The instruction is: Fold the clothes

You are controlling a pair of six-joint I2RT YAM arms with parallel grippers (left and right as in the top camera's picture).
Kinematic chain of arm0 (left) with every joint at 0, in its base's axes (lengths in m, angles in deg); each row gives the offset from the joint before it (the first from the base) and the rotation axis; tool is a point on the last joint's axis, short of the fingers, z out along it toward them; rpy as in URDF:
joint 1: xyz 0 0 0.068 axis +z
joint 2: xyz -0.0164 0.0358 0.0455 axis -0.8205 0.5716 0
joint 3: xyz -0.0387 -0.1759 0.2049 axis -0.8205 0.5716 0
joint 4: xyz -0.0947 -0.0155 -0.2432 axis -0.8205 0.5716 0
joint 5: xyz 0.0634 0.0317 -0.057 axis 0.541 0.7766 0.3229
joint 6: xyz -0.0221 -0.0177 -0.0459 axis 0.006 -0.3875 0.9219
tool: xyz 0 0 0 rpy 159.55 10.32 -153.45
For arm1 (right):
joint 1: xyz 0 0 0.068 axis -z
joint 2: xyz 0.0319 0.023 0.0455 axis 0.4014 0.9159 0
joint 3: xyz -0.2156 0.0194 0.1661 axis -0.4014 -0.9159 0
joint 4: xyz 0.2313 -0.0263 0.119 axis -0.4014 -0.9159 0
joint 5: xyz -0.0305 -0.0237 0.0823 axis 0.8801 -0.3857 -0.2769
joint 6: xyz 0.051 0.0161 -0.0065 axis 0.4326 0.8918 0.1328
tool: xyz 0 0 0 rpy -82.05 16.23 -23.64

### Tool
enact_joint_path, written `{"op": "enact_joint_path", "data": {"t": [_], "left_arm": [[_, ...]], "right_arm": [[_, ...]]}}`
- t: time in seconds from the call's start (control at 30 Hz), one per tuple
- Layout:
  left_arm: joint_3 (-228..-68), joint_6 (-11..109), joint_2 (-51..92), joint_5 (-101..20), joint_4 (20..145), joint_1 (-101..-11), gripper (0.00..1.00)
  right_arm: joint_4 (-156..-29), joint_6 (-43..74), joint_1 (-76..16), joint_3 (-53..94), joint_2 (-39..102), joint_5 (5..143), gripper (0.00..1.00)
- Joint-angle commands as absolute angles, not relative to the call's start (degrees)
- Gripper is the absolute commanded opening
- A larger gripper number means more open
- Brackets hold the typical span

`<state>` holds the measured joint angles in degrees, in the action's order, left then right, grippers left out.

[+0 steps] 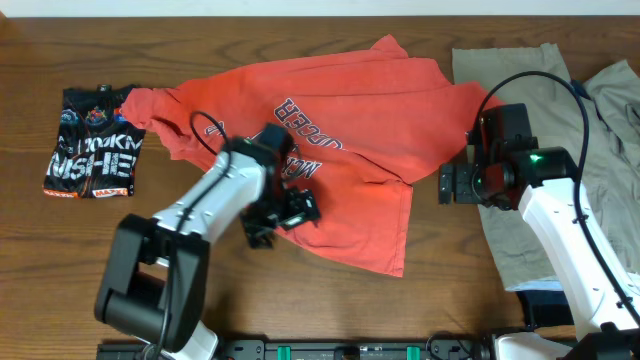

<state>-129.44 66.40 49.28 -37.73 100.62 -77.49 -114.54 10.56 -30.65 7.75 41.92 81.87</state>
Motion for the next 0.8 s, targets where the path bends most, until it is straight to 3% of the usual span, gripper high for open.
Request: {"op": "enact_joint_path", "data": {"t": [0.0, 0.2, 0.33, 0.53, 0.67, 0.77], "left_arm": [[-125.86, 79.62, 49.06, -38.17, 94.74, -83.32, 0.98], [-122.71, 89.06, 49.08, -36.70, 83.31, -90.84, 0.98], [-121.82, 97.89, 49.08, -33.05, 82.93, -94.38, 0.98], [-121.68, 101.32, 49.08, -27.37, 79.26, -96.46, 0.98], [-121.68, 101.94, 49.08, -27.35, 78.06, -97.27, 0.91], [-121.68, 103.34, 49.13, -27.09, 77.97, -97.94, 0.76]], "right_arm": [[-114.60, 11.39, -29.88, 8.34, 41.04, 82.29, 0.99], [-114.65, 11.39, -29.88, 8.34, 41.04, 82.27, 0.99], [-114.82, 11.37, -29.88, 8.34, 41.04, 82.29, 0.99], [-115.13, 11.37, -29.88, 8.34, 41.04, 82.27, 0.99], [-115.37, 11.37, -29.88, 8.34, 41.04, 82.27, 0.99], [-115.70, 11.37, -29.88, 8.34, 41.04, 82.29, 0.99]]}}
